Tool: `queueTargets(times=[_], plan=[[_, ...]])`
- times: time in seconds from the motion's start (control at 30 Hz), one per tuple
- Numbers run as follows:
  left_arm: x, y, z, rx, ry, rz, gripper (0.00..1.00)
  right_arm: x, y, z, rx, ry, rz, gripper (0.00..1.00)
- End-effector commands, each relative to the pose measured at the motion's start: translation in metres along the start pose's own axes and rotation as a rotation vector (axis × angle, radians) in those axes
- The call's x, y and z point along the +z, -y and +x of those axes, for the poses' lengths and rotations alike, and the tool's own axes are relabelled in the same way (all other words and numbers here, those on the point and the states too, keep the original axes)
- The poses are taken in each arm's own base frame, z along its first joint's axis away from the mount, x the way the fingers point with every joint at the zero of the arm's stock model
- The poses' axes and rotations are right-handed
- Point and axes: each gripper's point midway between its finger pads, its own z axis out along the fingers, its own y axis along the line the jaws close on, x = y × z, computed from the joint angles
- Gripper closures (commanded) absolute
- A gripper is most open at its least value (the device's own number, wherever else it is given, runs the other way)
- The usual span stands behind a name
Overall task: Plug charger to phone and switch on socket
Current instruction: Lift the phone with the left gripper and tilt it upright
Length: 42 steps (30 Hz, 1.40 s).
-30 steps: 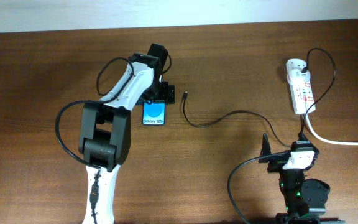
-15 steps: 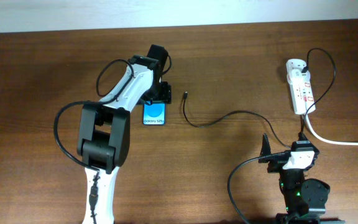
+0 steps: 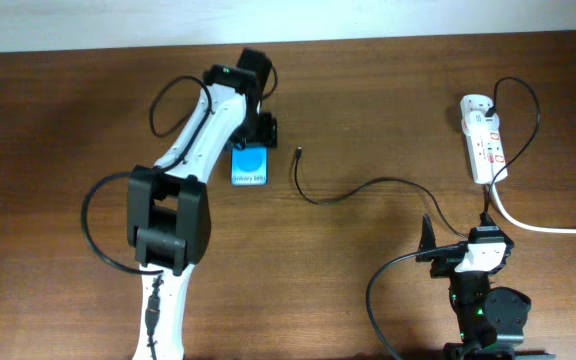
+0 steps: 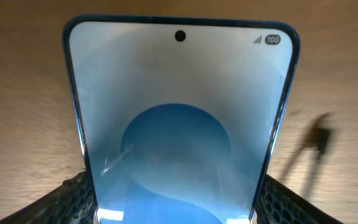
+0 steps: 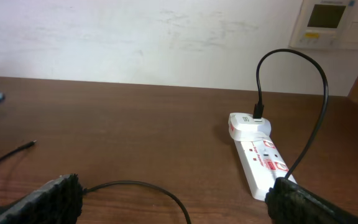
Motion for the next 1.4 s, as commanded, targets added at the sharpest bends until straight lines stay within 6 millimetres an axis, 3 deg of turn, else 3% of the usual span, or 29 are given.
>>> queueTargets(times=[0.0, 0.1, 0.17, 0.27, 0.47, 1.03, 1.2, 1.37], plan=[[-0.039, 0.007, -0.023, -0.010, 0.086, 0.037, 0.33, 0.001, -0.001, 0.004, 0.001, -0.008, -0.002, 0.02], [-0.058, 0.011, -0.032, -0.011, 0.121, 0.058, 0.68, 0.001, -0.001, 0.004, 0.001, -0.008, -0.002, 0.02], [-0.063, 0.017, -0.031, -0.009, 0.117, 0.094, 0.99, 0.001, -0.001, 0.004, 0.001, -0.008, -0.002, 0.02], [-0.063, 0.027, -0.023, -0.019, 0.078, 0.152, 1.00, 0.001, -0.001, 0.004, 0.001, -0.008, -0.002, 0.02], [-0.064, 0.026, 0.000, -0.088, -0.025, 0.161, 1.00, 0.001, -0.001, 0.004, 0.001, -0.008, -0.002, 0.02], [-0.088, 0.078, 0.045, -0.159, -0.287, 0.483, 1.00, 0.001, -0.001, 0.004, 0.001, -0.008, -0.002, 0.02], [-0.118, 0.108, 0.052, -0.270, -0.428, 0.724, 1.00, 0.001, -0.001, 0.004, 0.001, -0.008, -0.002, 0.02], [-0.139, 0.095, 0.041, -0.519, -0.563, 0.831, 1.00, 0.001, -0.001, 0.004, 0.001, -0.008, -0.002, 0.02]])
